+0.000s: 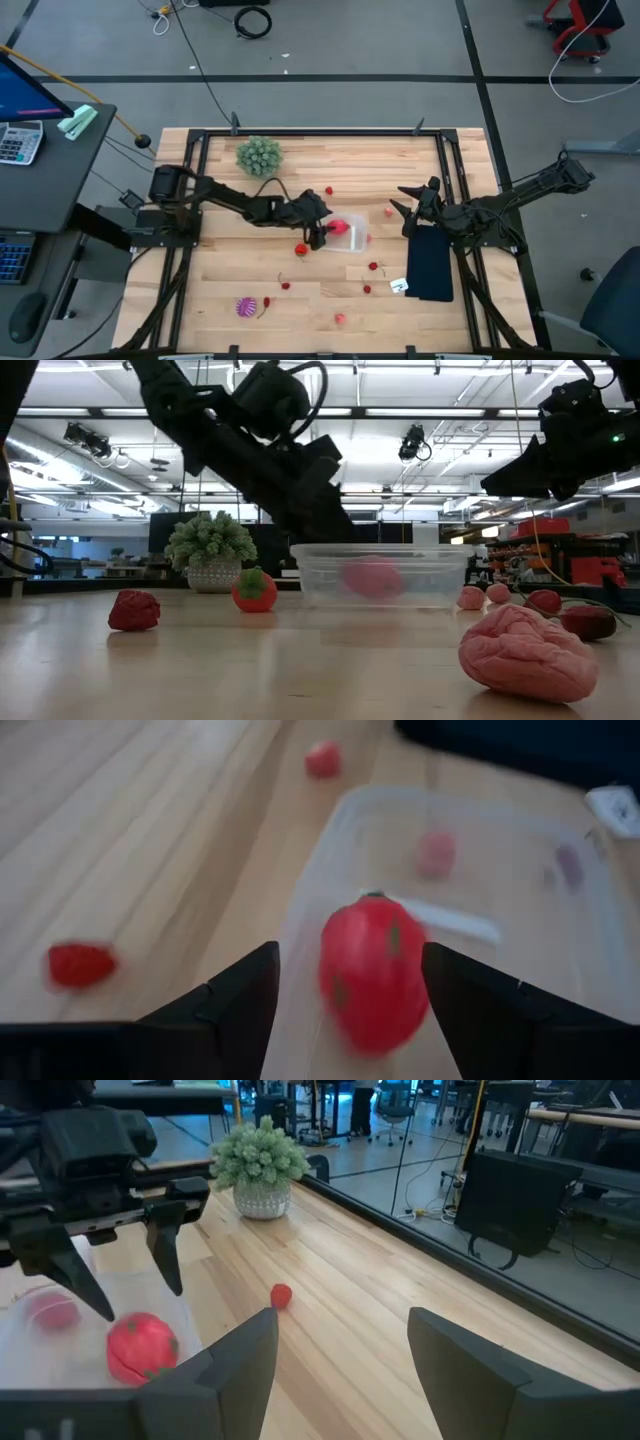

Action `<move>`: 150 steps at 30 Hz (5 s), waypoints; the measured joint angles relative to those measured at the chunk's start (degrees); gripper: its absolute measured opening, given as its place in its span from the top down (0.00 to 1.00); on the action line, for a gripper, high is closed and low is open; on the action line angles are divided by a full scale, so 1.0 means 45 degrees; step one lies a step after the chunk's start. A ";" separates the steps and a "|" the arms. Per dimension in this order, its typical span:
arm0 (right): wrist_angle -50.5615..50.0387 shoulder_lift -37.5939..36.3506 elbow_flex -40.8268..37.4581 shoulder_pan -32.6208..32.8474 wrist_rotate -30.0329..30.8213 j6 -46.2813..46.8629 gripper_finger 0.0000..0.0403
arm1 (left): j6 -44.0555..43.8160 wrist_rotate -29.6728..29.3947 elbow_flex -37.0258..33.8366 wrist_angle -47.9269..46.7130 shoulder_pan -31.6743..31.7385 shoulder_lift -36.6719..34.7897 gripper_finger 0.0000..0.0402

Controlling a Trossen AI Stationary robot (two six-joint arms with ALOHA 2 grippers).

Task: Pick and placing Produce into tupperware
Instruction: Put the pink peach into the transparent bin

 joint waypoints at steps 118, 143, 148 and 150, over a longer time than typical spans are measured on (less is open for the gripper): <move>0.0998 0.7975 0.1418 -0.1137 -0.2712 0.7914 0.81 | 0.1660 -0.1271 0.3583 -1.6958 0.1196 -1.5198 0.67; -0.3981 1.2316 0.9770 -0.1811 -0.6666 0.2428 0.76 | 0.1660 -0.1267 0.3583 -1.6956 0.1196 -1.5193 0.69; -0.5179 1.3403 1.1129 -0.2063 -0.8254 0.2414 0.73 | 0.1660 -0.1271 0.3583 -1.6996 0.1196 -1.5193 0.68; -0.5255 1.3669 1.1294 -0.2225 -0.8776 0.2413 0.72 | 0.1660 -0.1266 0.3583 -1.7063 0.1196 -1.5193 0.68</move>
